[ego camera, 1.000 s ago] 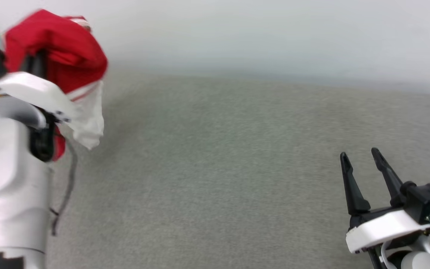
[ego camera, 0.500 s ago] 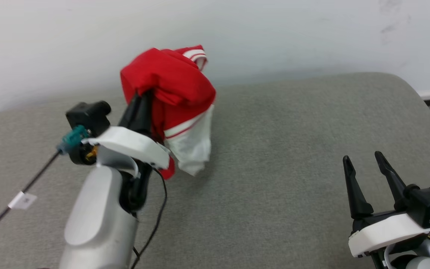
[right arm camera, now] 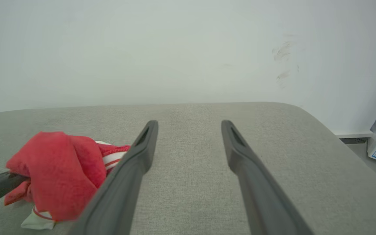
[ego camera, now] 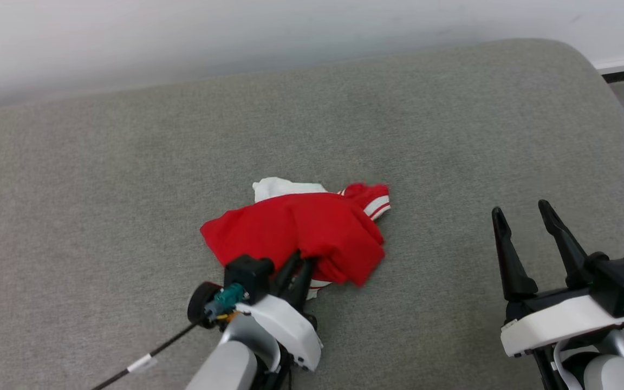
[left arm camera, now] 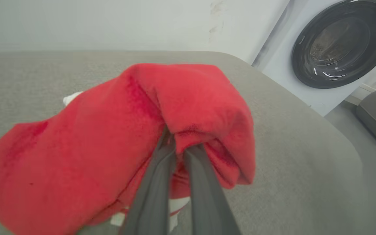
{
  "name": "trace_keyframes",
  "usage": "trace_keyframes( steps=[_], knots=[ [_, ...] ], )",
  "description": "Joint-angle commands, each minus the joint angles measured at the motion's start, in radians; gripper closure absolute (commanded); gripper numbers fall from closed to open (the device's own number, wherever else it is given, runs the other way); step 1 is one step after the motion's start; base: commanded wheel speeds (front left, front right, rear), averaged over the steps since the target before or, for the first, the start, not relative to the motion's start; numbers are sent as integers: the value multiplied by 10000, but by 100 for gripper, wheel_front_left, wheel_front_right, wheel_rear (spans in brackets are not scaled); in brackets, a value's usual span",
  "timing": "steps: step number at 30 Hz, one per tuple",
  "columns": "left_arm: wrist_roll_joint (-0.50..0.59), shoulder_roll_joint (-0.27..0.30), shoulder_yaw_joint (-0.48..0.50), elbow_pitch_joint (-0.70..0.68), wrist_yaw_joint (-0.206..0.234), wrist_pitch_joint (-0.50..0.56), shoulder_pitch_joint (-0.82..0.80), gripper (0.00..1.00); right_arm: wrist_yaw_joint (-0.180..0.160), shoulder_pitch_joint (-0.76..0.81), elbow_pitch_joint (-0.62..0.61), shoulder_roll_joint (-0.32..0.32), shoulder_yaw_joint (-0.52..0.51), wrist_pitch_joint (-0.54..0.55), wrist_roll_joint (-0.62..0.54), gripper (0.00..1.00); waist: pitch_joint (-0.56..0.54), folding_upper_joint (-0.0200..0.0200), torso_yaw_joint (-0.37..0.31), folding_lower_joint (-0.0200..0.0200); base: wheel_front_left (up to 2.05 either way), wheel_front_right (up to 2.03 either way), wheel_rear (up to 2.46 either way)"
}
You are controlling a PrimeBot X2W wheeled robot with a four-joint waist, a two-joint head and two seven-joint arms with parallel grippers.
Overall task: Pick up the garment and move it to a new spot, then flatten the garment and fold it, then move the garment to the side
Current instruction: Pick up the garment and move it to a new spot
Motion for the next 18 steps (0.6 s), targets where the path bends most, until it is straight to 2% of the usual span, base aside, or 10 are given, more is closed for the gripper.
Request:
trace_keyframes(
  steps=[1,2,3,4,12,18],
  knots=[
    [-14,2,-214,85,-21,-64,206,100,-5,-186,59,16,29,-66,5,0,102,0,150,-1,0,0,0],
    [-24,-5,-323,94,-15,-125,251,97,-3,-214,88,16,24,-89,7,0,103,0,199,-1,0,0,0],
    [-24,-12,-423,120,11,-169,272,58,-5,-244,120,16,15,-96,-1,0,78,0,255,-1,0,0,0],
    [-47,-19,-521,111,27,-225,275,0,-5,-274,147,16,-1,-109,-17,0,45,0,322,-1,0,0,0],
    [167,-26,-792,-855,199,-843,176,0,-5,-126,257,16,-135,-36,-144,0,-600,0,942,-1,0,0,0],
    [135,274,-247,-1379,703,-941,513,0,-5,169,191,16,-236,99,-206,0,-1057,0,1390,-1,0,0,0]
  ],
)
